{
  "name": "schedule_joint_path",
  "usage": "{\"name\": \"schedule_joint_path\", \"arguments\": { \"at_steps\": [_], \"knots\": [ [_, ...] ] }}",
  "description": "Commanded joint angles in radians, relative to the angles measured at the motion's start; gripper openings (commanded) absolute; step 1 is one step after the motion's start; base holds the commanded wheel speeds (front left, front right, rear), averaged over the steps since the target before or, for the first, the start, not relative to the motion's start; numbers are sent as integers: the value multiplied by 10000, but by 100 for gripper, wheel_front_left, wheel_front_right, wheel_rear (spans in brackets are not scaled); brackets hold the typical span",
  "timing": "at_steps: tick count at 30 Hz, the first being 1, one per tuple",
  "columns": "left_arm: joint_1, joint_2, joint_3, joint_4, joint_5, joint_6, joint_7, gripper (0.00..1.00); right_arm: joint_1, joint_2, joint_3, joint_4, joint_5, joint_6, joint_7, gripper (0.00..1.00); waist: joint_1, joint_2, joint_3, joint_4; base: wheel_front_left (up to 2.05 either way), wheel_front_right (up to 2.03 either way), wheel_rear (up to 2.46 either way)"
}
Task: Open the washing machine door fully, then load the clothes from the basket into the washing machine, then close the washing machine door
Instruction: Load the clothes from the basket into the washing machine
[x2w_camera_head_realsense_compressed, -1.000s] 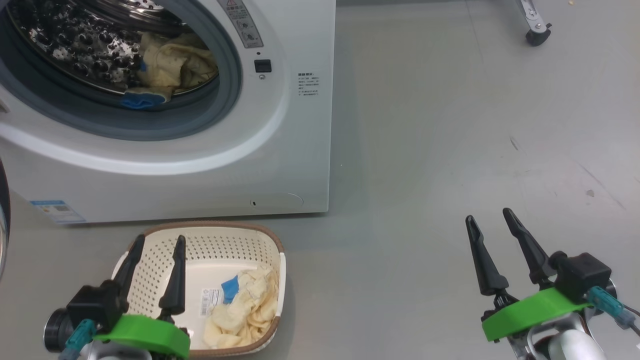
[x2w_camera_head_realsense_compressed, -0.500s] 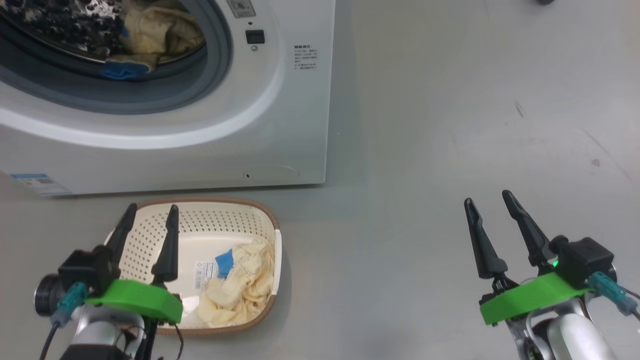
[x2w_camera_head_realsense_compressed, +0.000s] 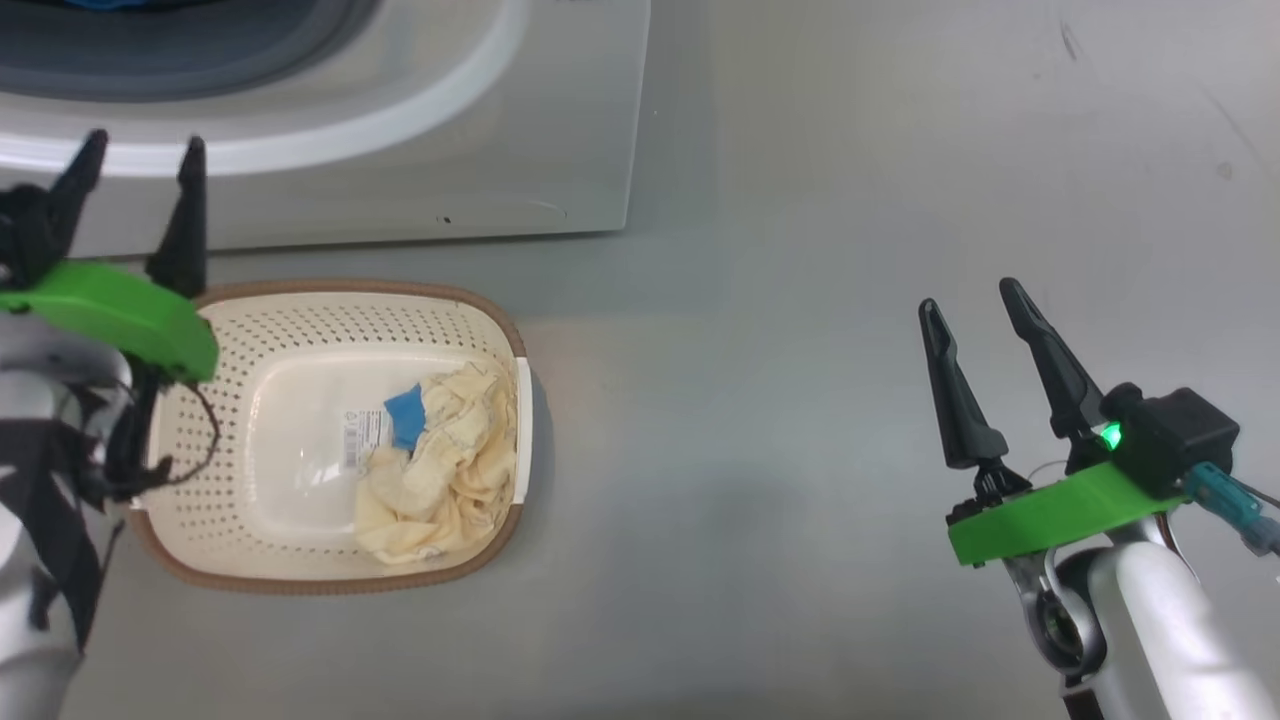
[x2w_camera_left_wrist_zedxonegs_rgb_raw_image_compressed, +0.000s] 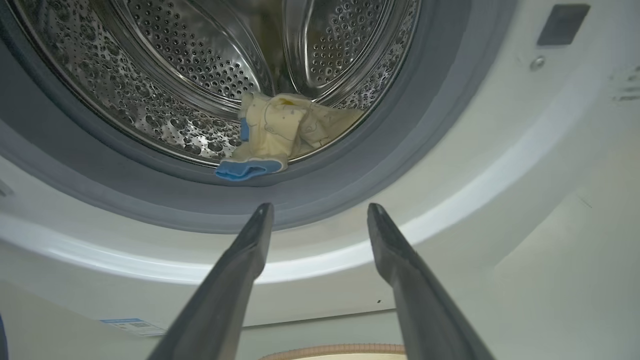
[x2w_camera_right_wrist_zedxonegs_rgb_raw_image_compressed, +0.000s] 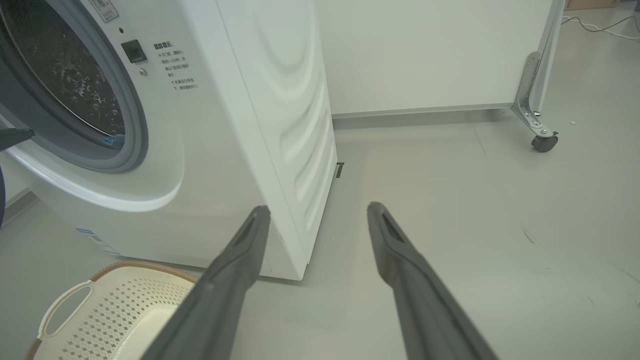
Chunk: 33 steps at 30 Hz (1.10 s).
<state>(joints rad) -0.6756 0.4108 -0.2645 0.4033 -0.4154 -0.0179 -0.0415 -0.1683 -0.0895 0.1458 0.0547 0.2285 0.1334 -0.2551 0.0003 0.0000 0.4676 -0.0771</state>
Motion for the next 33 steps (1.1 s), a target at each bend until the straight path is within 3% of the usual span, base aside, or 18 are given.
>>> {"name": "schedule_joint_path", "arguments": {
  "at_steps": [1,10,20,33],
  "knots": [
    [-641,615,471,-14,-111,-79,124,100,-234,-59,229,-342,-32,-27,-67,100,-3,0,520,-219,0,0,0],
    [-3352,1274,495,1889,-442,-712,1460,100,-780,49,316,-419,20,-27,-67,100,-3,0,1536,-621,0,0,0],
    [-5553,2073,-2,3096,-457,-1021,3112,100,-1289,214,523,-431,129,-27,-67,100,-3,0,2244,-1050,0,0,0],
    [-7015,2498,-864,4317,63,-1096,3542,100,-1545,318,601,-450,206,-27,-67,100,-3,0,2722,-1358,0,0,0]
  ]
}}
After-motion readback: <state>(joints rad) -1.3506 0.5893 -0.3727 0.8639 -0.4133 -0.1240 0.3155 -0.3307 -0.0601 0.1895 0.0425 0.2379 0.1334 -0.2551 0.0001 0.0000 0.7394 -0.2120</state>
